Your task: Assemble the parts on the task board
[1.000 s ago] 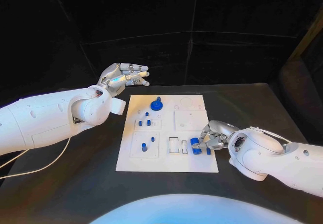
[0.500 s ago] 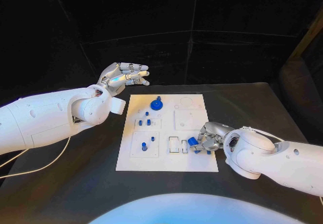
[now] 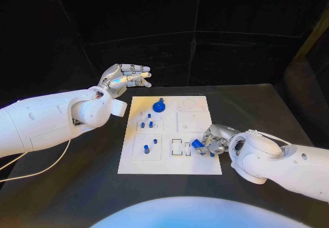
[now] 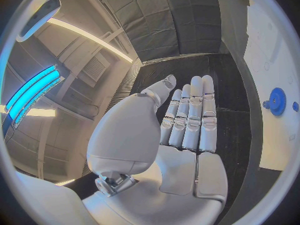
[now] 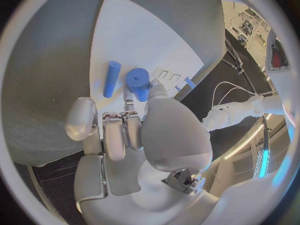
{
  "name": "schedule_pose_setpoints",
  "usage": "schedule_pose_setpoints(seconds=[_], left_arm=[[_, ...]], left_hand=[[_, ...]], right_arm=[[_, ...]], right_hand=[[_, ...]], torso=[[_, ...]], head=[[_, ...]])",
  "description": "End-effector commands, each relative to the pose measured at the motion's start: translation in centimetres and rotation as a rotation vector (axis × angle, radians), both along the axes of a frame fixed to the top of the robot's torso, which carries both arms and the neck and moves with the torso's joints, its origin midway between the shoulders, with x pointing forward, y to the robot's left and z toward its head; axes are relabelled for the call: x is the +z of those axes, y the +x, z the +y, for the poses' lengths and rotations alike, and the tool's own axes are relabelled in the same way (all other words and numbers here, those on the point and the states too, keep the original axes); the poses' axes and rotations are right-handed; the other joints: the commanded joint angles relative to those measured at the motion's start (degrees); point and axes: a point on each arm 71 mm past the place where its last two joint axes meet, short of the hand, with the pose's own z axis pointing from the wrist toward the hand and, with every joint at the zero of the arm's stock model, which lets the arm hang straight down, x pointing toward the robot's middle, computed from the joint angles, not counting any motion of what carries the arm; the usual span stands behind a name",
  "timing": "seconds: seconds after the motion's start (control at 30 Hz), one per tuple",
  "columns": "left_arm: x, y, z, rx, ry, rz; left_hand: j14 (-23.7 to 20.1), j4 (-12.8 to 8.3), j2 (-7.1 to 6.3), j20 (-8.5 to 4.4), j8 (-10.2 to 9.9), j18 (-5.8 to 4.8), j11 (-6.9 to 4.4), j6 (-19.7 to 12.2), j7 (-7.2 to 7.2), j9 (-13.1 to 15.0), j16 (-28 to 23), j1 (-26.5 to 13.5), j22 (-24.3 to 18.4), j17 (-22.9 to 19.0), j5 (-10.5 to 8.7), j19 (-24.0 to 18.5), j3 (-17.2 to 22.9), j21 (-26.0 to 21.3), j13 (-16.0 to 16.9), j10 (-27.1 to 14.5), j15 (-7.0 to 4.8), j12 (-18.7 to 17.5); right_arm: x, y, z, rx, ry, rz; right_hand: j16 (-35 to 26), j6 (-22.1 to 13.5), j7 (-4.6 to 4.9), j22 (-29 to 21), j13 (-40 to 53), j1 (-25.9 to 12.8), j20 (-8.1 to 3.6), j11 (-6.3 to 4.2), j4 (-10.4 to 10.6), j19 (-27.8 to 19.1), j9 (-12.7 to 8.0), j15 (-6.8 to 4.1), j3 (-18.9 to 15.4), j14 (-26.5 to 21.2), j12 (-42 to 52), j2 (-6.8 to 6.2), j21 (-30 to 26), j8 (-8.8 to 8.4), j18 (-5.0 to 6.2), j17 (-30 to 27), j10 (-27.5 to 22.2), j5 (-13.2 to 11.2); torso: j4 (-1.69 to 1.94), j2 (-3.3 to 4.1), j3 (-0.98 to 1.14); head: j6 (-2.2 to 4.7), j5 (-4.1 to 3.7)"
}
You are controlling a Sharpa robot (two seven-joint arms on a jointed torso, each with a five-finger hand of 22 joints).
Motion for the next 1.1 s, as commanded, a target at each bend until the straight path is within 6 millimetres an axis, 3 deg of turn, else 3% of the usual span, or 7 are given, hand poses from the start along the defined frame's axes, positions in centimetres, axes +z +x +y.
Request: schedule_pose_setpoints(seconds=[0.03, 0.5, 0.7, 0.83, 1.1], left_arm=[[0.1, 0.0, -0.1, -0.011, -0.009, -0.002], [0.1, -0.1, -0.2, -0.017, -0.011, 0.0], [0.1, -0.1, -0.2, -0.018, -0.011, 0.0], [0.1, -0.2, -0.3, -0.021, -0.013, 0.0], [0.2, -0.2, -0.4, -0.022, -0.014, 0.0]], left_hand=[[0.3, -0.15, -0.14, 0.11, 0.2, 0.49, 0.02, -0.25, 0.02, 0.06, -0.22, 0.2, -0.09, -0.05, -0.19, 0.35, -0.31, -0.37, -0.07, -0.47, 0.18, 0.23], [0.3, -0.15, -0.14, 0.11, 0.2, 0.49, 0.02, -0.25, 0.02, 0.06, -0.22, 0.2, -0.09, -0.05, -0.19, 0.35, -0.31, -0.37, -0.07, -0.47, 0.18, 0.23], [0.3, -0.15, -0.14, 0.11, 0.2, 0.49, 0.02, -0.25, 0.02, 0.06, -0.22, 0.2, -0.09, -0.05, -0.19, 0.35, -0.31, -0.37, -0.07, -0.47, 0.18, 0.23], [0.3, -0.15, -0.14, 0.11, 0.2, 0.49, 0.02, -0.25, 0.02, 0.06, -0.22, 0.2, -0.09, -0.05, -0.19, 0.35, -0.31, -0.37, -0.07, -0.47, 0.18, 0.23], [0.3, -0.15, -0.14, 0.11, 0.2, 0.49, 0.02, -0.25, 0.02, 0.06, -0.22, 0.2, -0.09, -0.05, -0.19, 0.35, -0.31, -0.37, -0.07, -0.47, 0.18, 0.23]], right_arm=[[0.6, -0.4, -0.4, -0.043, 0.06, -0.042], [2.0, -1.3, 0.4, -0.087, 0.191, -0.071], [1.8, -1.2, 1.9, -0.059, 0.203, -0.049], [1.6, -1.1, 3.0, -0.039, 0.205, -0.033], [0.8, -0.7, 4.7, -0.006, 0.18, 0.022]], right_hand=[[0.38, 0.62, -0.19, 0.13, 9.57, -0.06, -0.24, -0.54, -0.53, 0.11, 0.57, -0.44, 0.0, 5.49, 0.05, 0.9, 0.11, 0.59, -0.35, 13.32, 3.04, 0.98], [0.32, 0.52, -0.25, -0.11, 9.62, -0.89, -0.37, -0.61, 0.01, 0.03, 0.82, -0.54, -0.65, 5.45, -0.03, 1.66, 0.0, 0.7, -0.31, 13.15, 3.1, 2.34], [0.31, 0.46, -0.29, -0.28, 9.5, -1.7, -0.38, -0.64, 0.54, -0.05, 0.94, -0.56, -1.36, 5.44, -0.19, 1.63, -0.09, 0.74, -0.27, 13.11, 3.04, 1.81], [0.29, 0.44, -0.31, -0.42, 9.34, -2.02, -0.39, -0.65, 0.8, -0.12, 1.01, -0.57, -1.61, 5.44, -0.36, 1.73, -0.16, 0.76, -0.25, 13.06, 2.95, 1.53], [0.23, 1.21, -0.68, -0.58, 8.99, -3.52, -0.52, -0.93, 1.45, -0.19, 1.44, -0.76, -2.69, 5.4, -0.77, 2.28, -0.27, 1.31, -0.2, 12.89, 2.81, 0.13]], torso=[[0.01, -0.08, -0.05], [0.17, 0.11, -0.12], [0.0, 0.12, -0.06], [0.21, 0.22, -0.04], [0.04, 0.12, -0.04]], head=[[0.09, -0.11], [0.47, -0.18], [0.44, 0.05], [0.32, -0.07], [0.05, 0.24]])
